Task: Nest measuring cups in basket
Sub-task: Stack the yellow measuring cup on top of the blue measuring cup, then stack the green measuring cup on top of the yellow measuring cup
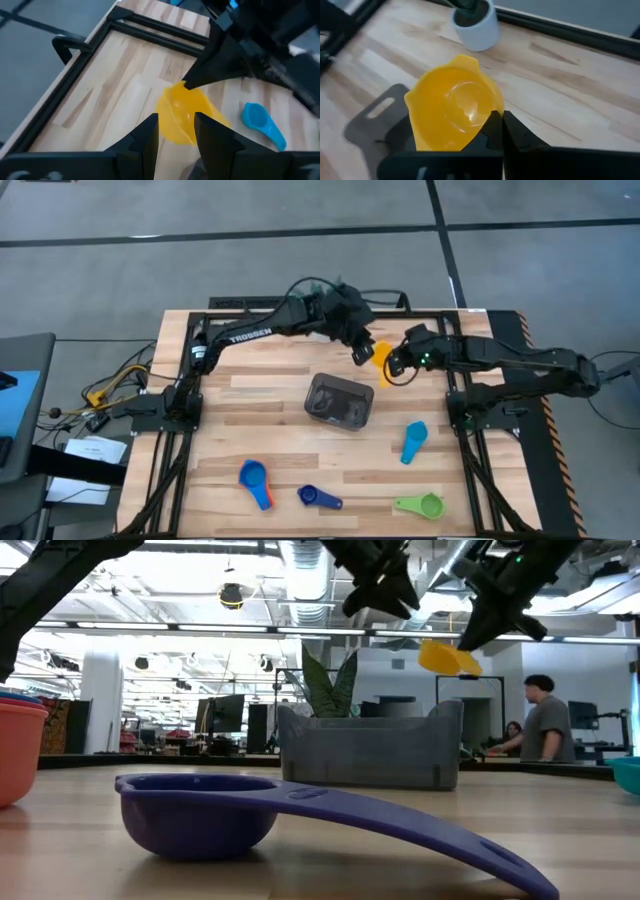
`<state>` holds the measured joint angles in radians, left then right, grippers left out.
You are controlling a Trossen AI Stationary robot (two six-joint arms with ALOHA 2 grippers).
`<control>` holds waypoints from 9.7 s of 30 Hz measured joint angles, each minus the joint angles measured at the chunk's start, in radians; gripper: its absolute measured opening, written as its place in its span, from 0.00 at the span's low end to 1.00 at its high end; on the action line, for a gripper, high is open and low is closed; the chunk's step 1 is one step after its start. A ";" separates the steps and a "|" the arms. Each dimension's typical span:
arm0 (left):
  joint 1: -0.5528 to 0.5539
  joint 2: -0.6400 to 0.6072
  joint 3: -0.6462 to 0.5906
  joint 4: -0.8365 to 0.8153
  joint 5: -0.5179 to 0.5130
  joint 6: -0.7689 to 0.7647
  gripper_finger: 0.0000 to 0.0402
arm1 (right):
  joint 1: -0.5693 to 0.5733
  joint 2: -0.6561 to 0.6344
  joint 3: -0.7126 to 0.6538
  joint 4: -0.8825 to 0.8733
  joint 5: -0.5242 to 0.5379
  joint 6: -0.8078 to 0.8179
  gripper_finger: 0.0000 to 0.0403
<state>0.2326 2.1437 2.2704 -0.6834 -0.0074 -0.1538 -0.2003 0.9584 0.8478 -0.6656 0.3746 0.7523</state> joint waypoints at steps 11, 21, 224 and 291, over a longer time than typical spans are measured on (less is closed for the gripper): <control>-0.098 0.000 0.000 -0.004 -0.233 -0.024 0.28 | 0.113 -0.044 0.000 0.094 0.017 -0.106 0.01; -0.125 0.000 0.000 -0.029 -0.215 -0.069 0.28 | 0.168 -0.045 0.000 0.125 0.018 -0.127 0.01; -0.868 -1.471 -1.769 0.433 -0.530 -1.043 0.32 | 0.617 0.271 -0.037 -0.404 -0.324 1.013 0.41; -0.754 -1.173 -1.733 0.735 -0.382 -0.792 0.27 | 0.912 0.534 0.130 -0.048 -0.479 0.934 0.02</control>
<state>-0.5214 0.9707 0.5377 0.0516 -0.3891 -0.9458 0.7121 1.4925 0.9780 -0.7140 -0.1043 1.6863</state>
